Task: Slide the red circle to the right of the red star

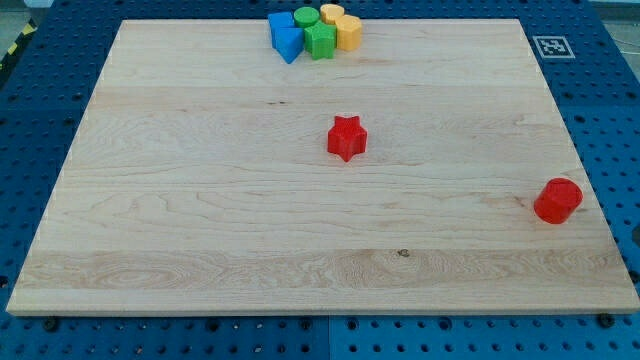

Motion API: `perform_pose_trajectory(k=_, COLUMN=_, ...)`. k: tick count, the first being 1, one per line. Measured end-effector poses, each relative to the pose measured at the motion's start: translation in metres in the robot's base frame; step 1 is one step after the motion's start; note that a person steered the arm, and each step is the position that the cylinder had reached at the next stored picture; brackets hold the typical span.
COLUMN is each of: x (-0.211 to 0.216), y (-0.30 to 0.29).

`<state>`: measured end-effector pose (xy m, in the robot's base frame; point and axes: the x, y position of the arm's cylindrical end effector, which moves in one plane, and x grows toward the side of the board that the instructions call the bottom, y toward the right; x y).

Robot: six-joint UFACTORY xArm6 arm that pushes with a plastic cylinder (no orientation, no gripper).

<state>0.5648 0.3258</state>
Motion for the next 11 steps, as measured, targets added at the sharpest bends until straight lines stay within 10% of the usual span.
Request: perform_pose_trajectory(k=11, x=-0.045, y=-0.079)
